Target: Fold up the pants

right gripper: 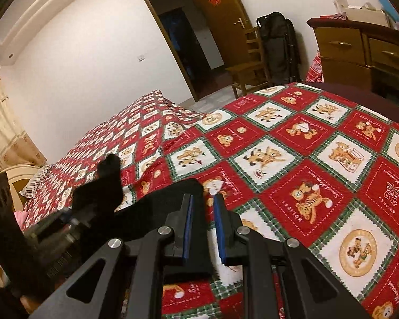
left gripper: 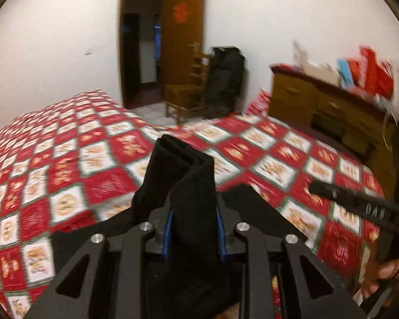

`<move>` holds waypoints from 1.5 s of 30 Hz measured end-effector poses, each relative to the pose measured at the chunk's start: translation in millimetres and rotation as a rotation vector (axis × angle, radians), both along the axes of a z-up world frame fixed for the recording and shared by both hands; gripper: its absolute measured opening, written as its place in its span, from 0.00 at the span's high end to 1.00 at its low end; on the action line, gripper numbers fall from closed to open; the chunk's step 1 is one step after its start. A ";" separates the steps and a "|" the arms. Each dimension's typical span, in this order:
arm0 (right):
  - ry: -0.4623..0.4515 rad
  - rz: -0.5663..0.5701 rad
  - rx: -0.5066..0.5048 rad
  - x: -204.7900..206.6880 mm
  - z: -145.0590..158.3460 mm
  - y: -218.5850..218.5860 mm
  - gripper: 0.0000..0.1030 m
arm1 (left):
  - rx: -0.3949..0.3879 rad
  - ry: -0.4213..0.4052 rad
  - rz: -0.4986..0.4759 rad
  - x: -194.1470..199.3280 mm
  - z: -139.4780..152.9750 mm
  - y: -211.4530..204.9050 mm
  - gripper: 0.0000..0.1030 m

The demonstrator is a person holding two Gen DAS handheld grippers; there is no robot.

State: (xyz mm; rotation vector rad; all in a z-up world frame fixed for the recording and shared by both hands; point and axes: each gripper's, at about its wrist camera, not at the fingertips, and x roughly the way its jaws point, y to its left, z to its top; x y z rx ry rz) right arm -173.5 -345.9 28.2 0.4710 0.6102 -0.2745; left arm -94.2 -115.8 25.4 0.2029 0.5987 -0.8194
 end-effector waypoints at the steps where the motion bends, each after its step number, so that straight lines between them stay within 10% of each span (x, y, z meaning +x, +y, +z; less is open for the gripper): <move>1: 0.002 0.000 0.005 0.2 -1.5 -1.1 0.83 | 0.017 -0.014 -0.021 -6.3 -5.4 -7.2 0.74; 12: 0.018 0.000 0.012 0.7 -4.9 0.3 0.83 | 0.110 -0.051 -0.122 -23.5 -35.9 -40.5 0.70; 17: -0.011 0.021 0.028 -2.0 3.1 0.4 0.83 | 0.126 -0.007 -0.198 -27.8 -24.8 -34.2 0.24; 21: -0.087 0.060 0.084 -2.3 14.9 3.9 0.42 | 0.102 0.003 -0.234 -23.2 -2.8 -3.2 0.04; 33: 0.107 0.175 -0.032 49.8 -13.2 68.9 0.42 | 0.032 0.206 0.397 84.2 -21.8 148.8 0.01; 38: 0.235 0.109 -0.090 57.1 -32.9 70.8 0.42 | 0.016 0.236 0.494 93.2 -33.7 177.5 0.01; 42: 0.208 0.163 -0.073 54.7 -35.7 73.4 0.79 | 0.052 0.211 0.488 91.3 -38.1 170.0 0.01; 45: 0.205 0.205 -0.098 56.0 -33.7 79.9 0.83 | 0.059 0.222 0.472 92.2 -39.4 167.9 0.01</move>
